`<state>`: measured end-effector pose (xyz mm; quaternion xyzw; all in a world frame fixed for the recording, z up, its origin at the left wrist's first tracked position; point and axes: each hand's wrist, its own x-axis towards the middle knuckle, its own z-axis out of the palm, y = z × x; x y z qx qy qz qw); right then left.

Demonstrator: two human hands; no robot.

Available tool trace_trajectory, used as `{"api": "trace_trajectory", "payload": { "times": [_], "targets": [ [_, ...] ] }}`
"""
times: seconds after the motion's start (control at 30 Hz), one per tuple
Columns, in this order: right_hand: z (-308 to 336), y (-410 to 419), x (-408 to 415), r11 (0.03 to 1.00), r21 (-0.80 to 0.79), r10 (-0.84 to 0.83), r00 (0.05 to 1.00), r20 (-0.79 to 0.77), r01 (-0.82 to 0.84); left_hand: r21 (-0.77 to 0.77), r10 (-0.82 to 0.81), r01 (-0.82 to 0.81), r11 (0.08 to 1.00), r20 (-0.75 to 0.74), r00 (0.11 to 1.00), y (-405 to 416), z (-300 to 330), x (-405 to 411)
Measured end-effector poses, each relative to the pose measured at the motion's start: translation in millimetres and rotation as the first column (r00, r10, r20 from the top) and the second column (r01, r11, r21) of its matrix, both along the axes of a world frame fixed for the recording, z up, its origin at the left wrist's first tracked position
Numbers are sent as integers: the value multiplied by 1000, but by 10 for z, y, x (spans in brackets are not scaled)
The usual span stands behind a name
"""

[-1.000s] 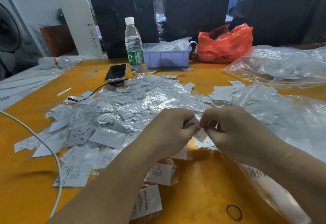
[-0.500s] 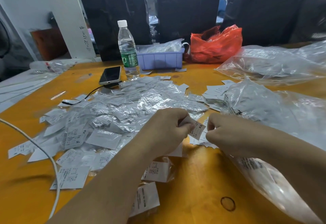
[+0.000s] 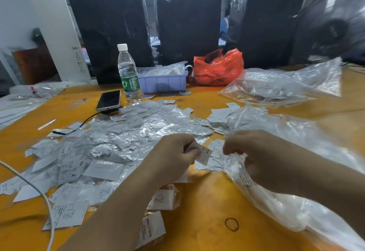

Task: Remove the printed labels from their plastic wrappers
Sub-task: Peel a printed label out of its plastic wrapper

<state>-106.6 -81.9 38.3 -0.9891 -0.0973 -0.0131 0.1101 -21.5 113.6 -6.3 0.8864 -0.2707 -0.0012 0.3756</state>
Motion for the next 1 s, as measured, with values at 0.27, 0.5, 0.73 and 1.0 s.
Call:
{"api": "trace_trajectory", "payload": {
  "times": [0.27,0.5,0.73,1.0],
  "targets": [
    [-318,-102,-135,931,-300,-182,977,109,207,11,-25,25,1000,4,1000,-20,-9,-18],
    [-376,-44,-106,937,-313,-106,979,174,157,9,-27,27,1000,-16,1000,-38,8,-44],
    [-414,-131,-103,948,-249,-140,964,227,196,3,-23,23,1000,-5,1000,-38,-5,-36],
    [-412,-146,-84,904,-350,-189,963,189,246,6,-24,23,1000,1,1000,-50,-16,-22]
  ]
}}
